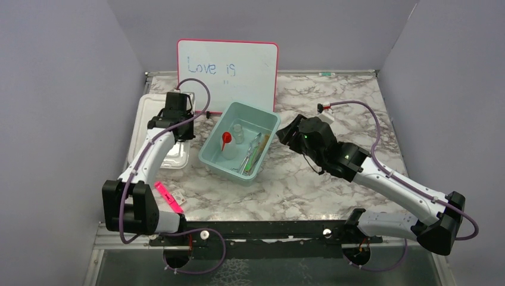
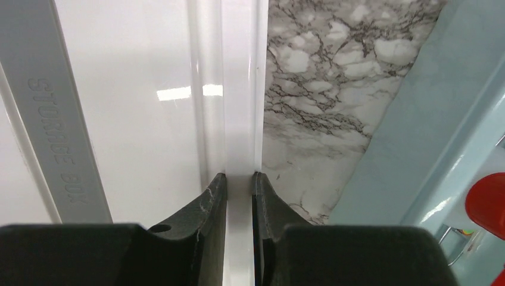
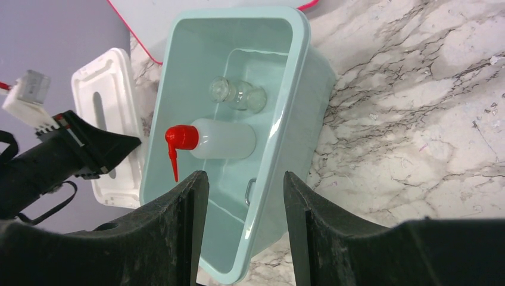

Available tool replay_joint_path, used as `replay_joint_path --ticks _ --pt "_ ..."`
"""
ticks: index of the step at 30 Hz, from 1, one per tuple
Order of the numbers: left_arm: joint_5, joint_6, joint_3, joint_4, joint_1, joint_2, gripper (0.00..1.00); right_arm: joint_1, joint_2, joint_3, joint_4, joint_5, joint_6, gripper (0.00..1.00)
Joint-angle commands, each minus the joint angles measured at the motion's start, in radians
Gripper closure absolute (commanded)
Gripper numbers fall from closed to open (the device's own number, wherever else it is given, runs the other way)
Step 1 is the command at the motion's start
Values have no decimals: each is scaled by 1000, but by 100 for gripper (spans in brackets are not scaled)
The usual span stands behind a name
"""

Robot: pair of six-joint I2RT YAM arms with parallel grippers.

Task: Organize the chemistry lab equipment

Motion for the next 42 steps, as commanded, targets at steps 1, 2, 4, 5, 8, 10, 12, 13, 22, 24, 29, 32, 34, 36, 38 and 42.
replay_joint_path --ticks 1,2,4,5,8,10,12,13,22,24,29,32,34,36,38,42 --pt "-84 11 69 27 6 -117 100 -4 -9 12 -10 29 5 46" --pt "-83 13 80 27 6 -137 100 -4 -8 11 -9 27 6 46" --pt "-65 17 102 25 6 -173 100 -4 -6 11 -8 25 7 46" --pt "-49 18 114 23 6 -189 100 -4 -5 12 -8 23 7 46" --pt "36 18 150 9 5 -221 100 -4 -4 11 -7 25 9 46" --pt "108 13 176 -4 6 -234 100 -4 -4 10 -7 29 9 46" --pt "199 0 195 -10 6 -241 100 -4 -6 9 -8 32 9 46" --pt "248 -9 201 -12 5 -243 100 -4 -5 7 -8 33 9 46" --pt "461 -205 210 39 -127 -230 100 -4 -19 -3 -14 58 20 46" --pt "395 -246 203 58 -206 -225 100 -4 -24 -7 -18 63 23 46" --pt "227 -317 205 60 -377 -167 100 -5 -49 -28 -42 77 40 46" --pt "138 -349 212 50 -484 -124 100 -4 -66 -41 -63 86 52 46" --pt "74 -368 221 37 -541 -97 100 -5 -78 -49 -74 92 58 46" --pt "19 -386 238 21 -588 -72 100 -4 -87 -57 -79 94 62 46" --pt "-32 -396 259 -3 -624 -45 100 -4 -93 -64 -85 96 65 46" --pt "-53 -409 263 -7 -666 -14 100 -4 -106 -75 -97 103 73 46"
